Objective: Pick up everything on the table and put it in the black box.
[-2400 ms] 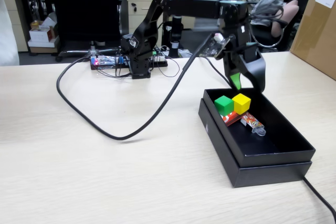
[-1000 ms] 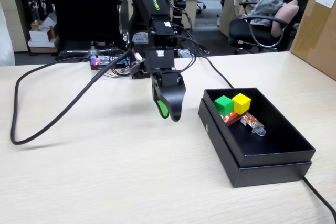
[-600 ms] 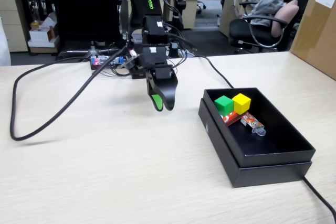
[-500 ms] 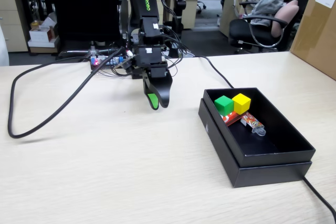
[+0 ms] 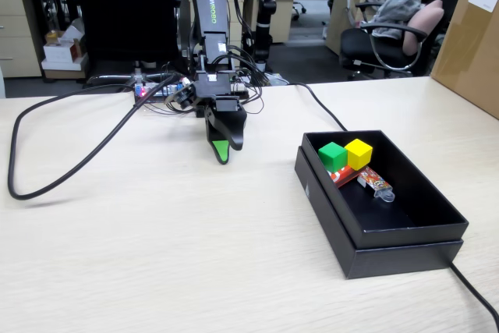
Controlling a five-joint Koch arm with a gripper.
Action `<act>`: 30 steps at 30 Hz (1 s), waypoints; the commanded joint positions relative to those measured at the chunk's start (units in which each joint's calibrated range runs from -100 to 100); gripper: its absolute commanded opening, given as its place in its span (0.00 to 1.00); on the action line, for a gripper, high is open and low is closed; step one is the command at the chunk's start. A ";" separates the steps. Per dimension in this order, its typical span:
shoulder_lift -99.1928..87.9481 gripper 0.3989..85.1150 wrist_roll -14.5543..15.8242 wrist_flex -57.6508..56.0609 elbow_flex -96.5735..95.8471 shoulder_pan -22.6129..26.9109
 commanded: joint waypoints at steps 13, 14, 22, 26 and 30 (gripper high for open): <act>0.92 0.57 2.34 1.74 -2.89 1.37; 1.27 0.57 3.13 1.65 -2.89 1.37; 2.53 0.57 4.64 2.26 -2.80 1.32; 2.53 0.57 4.59 2.35 -2.80 1.32; 2.41 0.57 4.59 2.60 -3.07 1.03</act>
